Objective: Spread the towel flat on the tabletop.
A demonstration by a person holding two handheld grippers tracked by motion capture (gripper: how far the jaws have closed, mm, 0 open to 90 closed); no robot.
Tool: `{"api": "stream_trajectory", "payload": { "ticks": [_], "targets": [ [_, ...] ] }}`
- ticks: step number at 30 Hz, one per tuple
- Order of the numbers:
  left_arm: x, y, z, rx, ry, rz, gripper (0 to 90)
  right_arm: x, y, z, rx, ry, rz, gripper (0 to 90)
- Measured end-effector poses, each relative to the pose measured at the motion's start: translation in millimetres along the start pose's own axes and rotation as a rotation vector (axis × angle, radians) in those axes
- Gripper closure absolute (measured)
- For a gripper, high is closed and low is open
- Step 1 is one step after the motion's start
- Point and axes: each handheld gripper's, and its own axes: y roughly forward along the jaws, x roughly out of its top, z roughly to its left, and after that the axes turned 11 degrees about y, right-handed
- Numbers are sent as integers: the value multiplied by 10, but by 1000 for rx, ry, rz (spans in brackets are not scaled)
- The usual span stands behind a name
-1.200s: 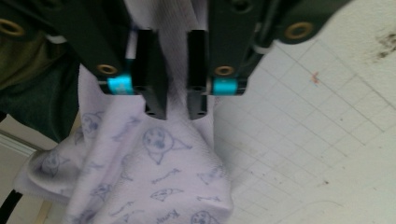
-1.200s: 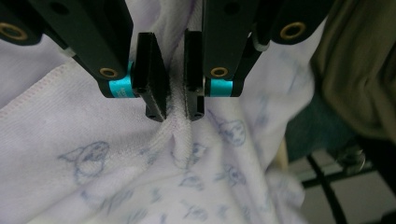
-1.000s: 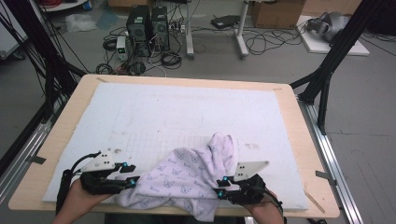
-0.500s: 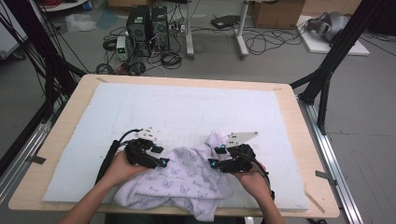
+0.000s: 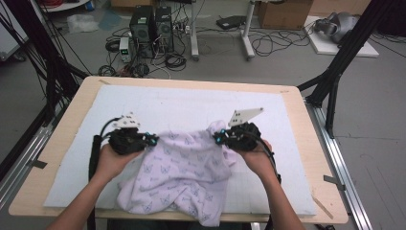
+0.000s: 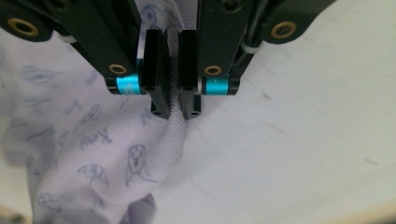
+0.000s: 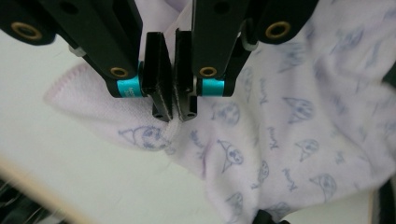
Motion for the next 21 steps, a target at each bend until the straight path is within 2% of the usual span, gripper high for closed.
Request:
{"api": "stream_trajectory", "payload": {
  "ticks": [1,2,4,6,8,9,10,12,13,14,16,17,18,20,21],
  "targets": [
    [66,-92,34,33,-7,-30,841,102,-50,-4,-6,-2,-22,865],
    [134,-186,64,63,-5,-53,841,102,-50,-4,-6,-2,-22,865],
    [258,-348,68,102,8,-96,837,340,-176,31,-22,-36,-86,865],
    [321,-432,25,113,34,-93,833,375,-203,57,-25,-43,-95,865],
    [271,-428,-38,102,54,-57,827,354,-206,96,-23,-57,-87,865],
    [203,-405,-76,86,59,-33,827,208,-152,132,-8,-49,-49,864],
    [113,-377,-129,74,65,-13,827,208,-152,132,-8,-49,-49,864],
    [-98,-303,-251,26,62,37,829,-30,-78,181,22,-27,-8,864],
    [-281,-245,-377,-7,61,69,830,-301,4,253,55,2,34,864],
    [-281,-245,-377,-7,61,69,830,-402,34,287,65,15,51,864],
    [-458,-196,-525,-62,62,100,823,-670,87,395,84,29,96,864],
    [-508,-190,-577,-81,72,107,823,-670,87,395,84,29,96,864],
    [-543,-193,-616,-106,84,109,804,-765,99,435,96,36,109,864],
    [-546,-215,-617,-122,84,102,684,-892,89,498,109,46,132,860],
    [-506,-261,-566,-127,70,86,571,-949,52,517,151,59,140,823]
  ]
}}
